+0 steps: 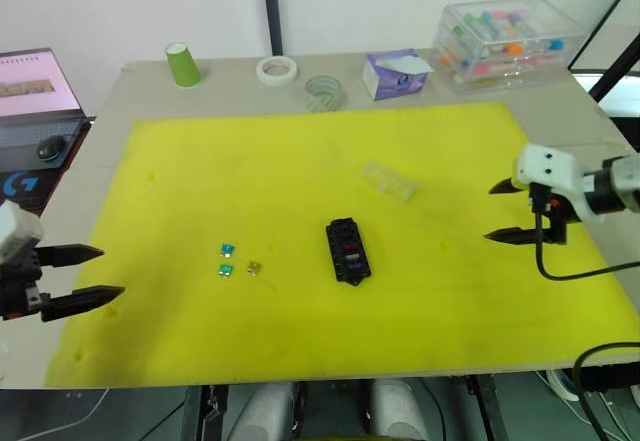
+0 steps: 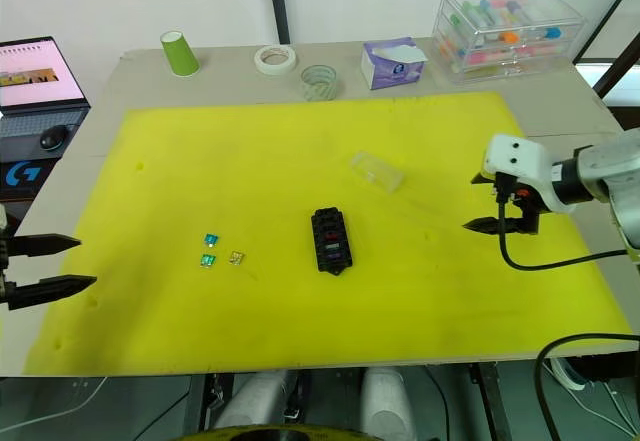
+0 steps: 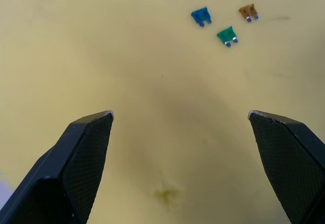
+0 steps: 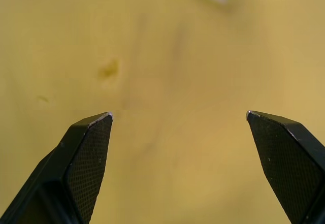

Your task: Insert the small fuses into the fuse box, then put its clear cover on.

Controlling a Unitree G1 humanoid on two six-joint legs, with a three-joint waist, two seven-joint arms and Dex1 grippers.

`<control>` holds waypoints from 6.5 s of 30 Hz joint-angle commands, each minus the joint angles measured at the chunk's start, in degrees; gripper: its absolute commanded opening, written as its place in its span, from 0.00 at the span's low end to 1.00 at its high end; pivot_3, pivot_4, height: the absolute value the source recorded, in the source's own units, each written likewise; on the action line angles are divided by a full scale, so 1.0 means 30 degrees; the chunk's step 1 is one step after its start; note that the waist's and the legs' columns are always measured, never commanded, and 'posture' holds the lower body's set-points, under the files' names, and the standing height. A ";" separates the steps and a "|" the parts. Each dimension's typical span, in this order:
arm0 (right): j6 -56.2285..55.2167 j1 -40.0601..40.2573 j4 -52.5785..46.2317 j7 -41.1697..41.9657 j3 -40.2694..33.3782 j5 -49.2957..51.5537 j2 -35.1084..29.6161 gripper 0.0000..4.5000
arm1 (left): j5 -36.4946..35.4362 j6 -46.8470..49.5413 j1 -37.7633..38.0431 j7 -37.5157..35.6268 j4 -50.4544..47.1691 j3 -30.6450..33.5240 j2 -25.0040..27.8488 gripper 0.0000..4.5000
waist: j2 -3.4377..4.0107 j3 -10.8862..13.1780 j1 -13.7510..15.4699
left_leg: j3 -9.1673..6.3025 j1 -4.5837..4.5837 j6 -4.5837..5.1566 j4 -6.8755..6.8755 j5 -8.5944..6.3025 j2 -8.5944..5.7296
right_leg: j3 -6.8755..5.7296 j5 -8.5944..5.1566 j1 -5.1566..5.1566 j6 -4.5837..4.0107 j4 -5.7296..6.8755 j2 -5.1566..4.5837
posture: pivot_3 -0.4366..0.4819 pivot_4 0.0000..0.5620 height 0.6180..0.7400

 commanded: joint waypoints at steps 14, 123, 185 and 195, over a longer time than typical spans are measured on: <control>0.5077 -0.4806 -0.7711 -0.1264 0.3266 0.3547 0.6046 0.99 | -0.7226 1.2171 -0.5717 0.4356 0.2508 -0.5233 -0.3977 1.00 | -0.0070 -0.0028 0.0088 | -0.0021 -0.0002 0.0002 0.0053 0.0003 -0.0011 | 0.0002 0.0002 0.0009 0.0004 0.0029 0.0003 | 0.48 0.27 1.00; 1.5114 -0.9045 -0.6331 -0.5465 0.1188 1.2253 0.8867 0.08 | -0.6472 0.1659 -1.2233 0.6620 -0.6123 -1.0605 -0.8772 0.00 | -0.0114 -0.0061 0.0043 | -0.0017 0.0010 -0.0008 0.0056 0.0012 -0.0014 | 0.0008 0.0006 0.0025 0.0004 0.0020 0.0000 | 0.48 0.27 1.00; 0.2579 -0.6521 -0.2308 0.0060 0.7828 -0.1378 0.8120 0.00 | 0.4793 -0.5051 -1.2018 0.6333 -0.0880 -1.7710 -1.0813 0.99 | -0.0113 -0.0058 0.0048 | -0.0013 0.0000 -0.0008 0.0058 0.0012 -0.0021 | 0.0006 0.0008 0.0005 0.0008 0.0024 0.0004 | 0.48 0.27 1.00; 0.2422 -0.6069 -0.2057 0.0205 0.8064 -0.1781 0.8315 0.00 | 0.4996 -0.5186 -1.1982 0.6306 -0.0895 -1.7689 -1.0880 0.99 | -0.0114 -0.0059 0.0045 | -0.0013 0.0000 -0.0008 0.0061 0.0012 -0.0021 | 0.0006 0.0008 0.0006 0.0009 0.0025 0.0004 | 0.48 0.27 1.00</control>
